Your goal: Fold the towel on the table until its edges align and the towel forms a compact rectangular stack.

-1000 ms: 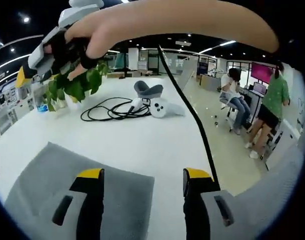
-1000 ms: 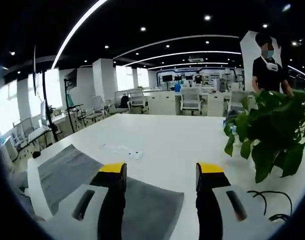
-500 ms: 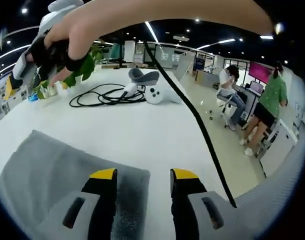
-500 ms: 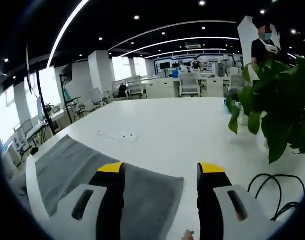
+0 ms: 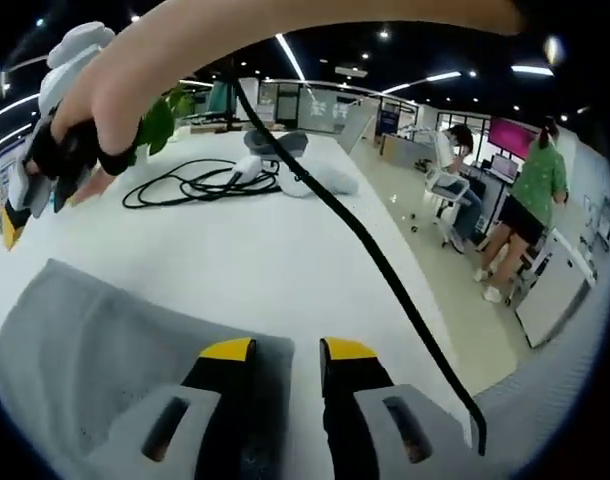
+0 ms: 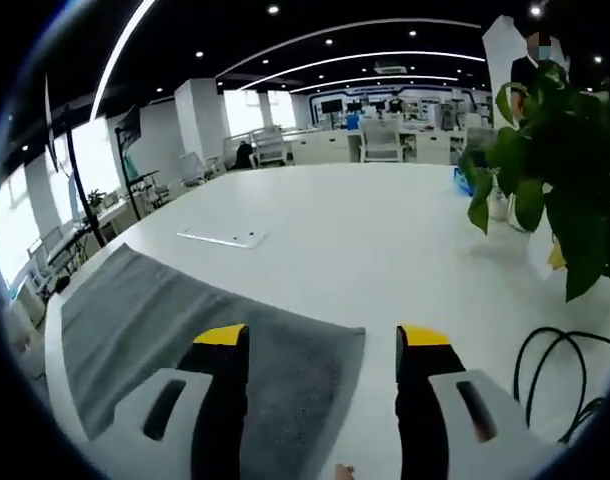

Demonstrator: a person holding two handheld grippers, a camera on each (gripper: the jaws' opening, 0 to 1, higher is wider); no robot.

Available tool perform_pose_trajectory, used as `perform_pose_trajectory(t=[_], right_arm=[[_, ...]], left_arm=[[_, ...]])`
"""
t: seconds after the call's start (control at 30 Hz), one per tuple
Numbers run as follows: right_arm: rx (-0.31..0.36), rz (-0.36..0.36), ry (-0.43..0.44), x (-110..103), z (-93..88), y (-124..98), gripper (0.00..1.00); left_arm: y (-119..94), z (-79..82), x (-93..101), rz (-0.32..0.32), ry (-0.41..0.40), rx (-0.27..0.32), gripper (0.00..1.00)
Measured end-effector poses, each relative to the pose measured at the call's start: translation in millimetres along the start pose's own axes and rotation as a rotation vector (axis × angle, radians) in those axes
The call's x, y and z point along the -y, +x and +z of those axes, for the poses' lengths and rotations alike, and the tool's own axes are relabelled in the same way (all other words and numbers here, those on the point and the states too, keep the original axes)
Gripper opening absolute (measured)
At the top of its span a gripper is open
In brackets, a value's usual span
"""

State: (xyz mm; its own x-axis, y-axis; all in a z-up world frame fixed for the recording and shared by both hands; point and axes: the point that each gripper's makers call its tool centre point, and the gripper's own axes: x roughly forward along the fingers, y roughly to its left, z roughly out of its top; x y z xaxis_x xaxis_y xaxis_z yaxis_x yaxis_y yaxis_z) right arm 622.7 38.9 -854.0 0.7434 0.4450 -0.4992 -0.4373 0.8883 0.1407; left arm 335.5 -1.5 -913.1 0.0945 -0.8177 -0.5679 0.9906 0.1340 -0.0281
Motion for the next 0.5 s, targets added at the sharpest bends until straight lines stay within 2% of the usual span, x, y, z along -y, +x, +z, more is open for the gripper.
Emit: perform_pose_trajectory(t=[0.1, 0.17, 0.2, 0.33, 0.4, 0.5], right_arm=[[-0.014, -0.011, 0.018, 1.8, -9.9, 1.1, 0.58], [-0.021, -0.006, 0.018, 0.3, -16.4, 2.3, 0.58], [-0.046, -0.005, 0.017, -0.3, -23.2, 2.7, 0.58], [-0.088, -0.012, 0.001, 1.0, -34.7, 5.0, 0.57], [-0.085, -0.008, -0.002, 0.5, -36.0, 7.0, 0.56], [-0.100, 0.001, -0.013, -2.4, -39.9, 11.6, 0.56]], left_arm=[[0.2, -1.5, -1.1, 0.005, 0.065, -0.009, 0.27], [0.1, -1.8, -1.9, 0.013, 0.081, -0.013, 0.25], [-0.1, -2.6, -2.3, 0.020, 0.099, -0.015, 0.24], [2.4, -0.9, -4.3, 0.018, 0.089, 0.017, 0.20], [2.1, -1.1, -9.7, 0.034, 0.090, 0.020, 0.13], [1.7, -0.6, -12.0, 0.031, 0.093, 0.021, 0.11]])
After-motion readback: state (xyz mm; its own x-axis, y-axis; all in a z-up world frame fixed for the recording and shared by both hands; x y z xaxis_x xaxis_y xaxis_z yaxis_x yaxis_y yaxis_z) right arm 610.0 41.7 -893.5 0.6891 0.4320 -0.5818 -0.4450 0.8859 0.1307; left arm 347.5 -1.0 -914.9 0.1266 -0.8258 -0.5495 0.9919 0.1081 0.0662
